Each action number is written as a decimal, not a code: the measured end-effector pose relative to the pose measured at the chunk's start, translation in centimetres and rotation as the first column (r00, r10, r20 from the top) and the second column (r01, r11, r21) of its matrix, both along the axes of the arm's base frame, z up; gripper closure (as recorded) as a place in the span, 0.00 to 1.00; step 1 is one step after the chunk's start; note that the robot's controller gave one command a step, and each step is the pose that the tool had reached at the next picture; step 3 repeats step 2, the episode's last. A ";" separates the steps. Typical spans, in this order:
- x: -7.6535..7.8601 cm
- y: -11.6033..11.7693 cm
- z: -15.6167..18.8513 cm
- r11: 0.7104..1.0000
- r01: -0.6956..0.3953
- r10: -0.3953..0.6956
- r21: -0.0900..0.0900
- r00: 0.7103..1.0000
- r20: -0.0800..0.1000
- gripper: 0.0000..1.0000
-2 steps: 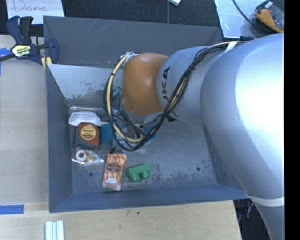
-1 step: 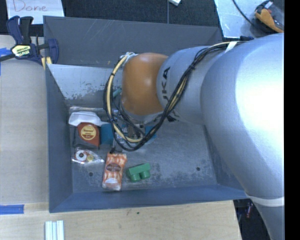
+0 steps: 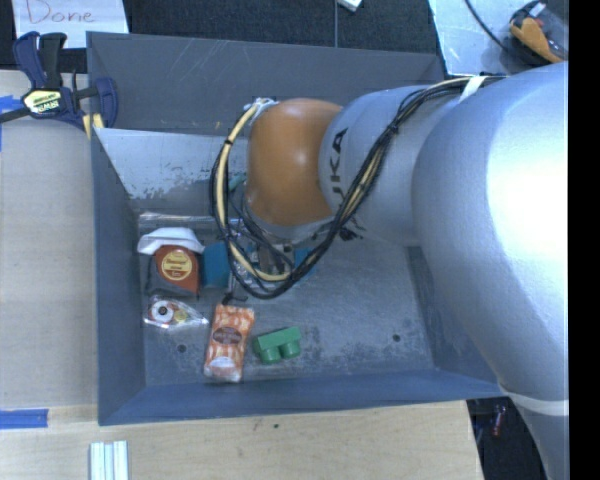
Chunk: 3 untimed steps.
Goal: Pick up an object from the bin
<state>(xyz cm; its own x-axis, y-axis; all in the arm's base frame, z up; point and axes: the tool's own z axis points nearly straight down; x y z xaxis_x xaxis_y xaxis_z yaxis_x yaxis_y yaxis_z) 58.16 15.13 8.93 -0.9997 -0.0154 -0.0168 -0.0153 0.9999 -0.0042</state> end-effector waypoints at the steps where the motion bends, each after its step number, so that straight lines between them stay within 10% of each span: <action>1: 0.0 -0.1 1.4 1.000 0.000 0.000 -0.001 1.000 0.001 1.00; 3: 0.0 -0.1 2.1 1.000 0.000 0.000 -0.001 1.000 0.002 1.00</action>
Offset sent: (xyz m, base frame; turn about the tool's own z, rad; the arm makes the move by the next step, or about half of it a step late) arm 0.0000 -0.0005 0.0258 0.0000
